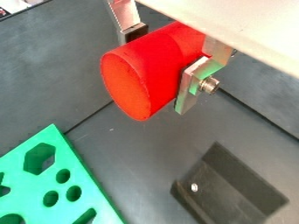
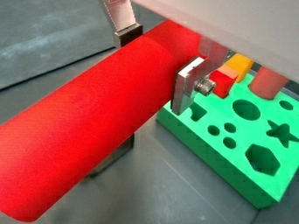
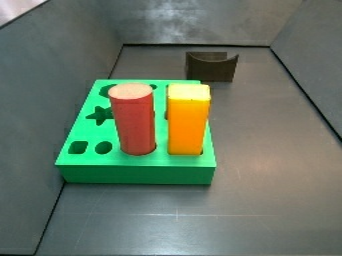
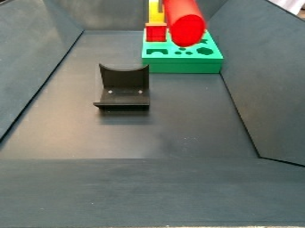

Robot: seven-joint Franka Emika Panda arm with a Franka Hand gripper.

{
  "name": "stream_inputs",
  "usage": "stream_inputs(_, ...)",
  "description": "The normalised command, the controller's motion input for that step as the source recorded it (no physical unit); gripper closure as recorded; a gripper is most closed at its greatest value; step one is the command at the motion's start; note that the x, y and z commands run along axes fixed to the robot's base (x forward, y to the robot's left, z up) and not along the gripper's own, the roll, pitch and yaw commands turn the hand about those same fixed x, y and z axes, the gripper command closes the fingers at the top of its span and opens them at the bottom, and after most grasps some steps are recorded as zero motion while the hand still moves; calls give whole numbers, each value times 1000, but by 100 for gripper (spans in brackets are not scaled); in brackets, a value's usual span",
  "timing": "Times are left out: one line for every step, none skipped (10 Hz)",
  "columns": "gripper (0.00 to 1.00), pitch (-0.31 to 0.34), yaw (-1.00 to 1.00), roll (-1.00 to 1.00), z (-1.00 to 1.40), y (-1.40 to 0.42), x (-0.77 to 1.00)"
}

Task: Pick up the round object. Move up. Place the round object on the fixture. Regrasp the round object. Move to above the board. Insert the round object.
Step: Place the round object on the fixture.

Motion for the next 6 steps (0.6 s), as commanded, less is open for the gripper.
stream_inputs(100,57,-133,-175,89,-152,1000)
stream_inputs(100,75,-92,-172,76,-123,1000)
stream_inputs(100,97,-69,-170,64,-102,1000)
stream_inputs(100,111,-62,-161,59,-84,1000)
stream_inputs(100,124,-51,-155,49,-66,1000)
stream_inputs(100,123,-44,-149,41,-53,1000)
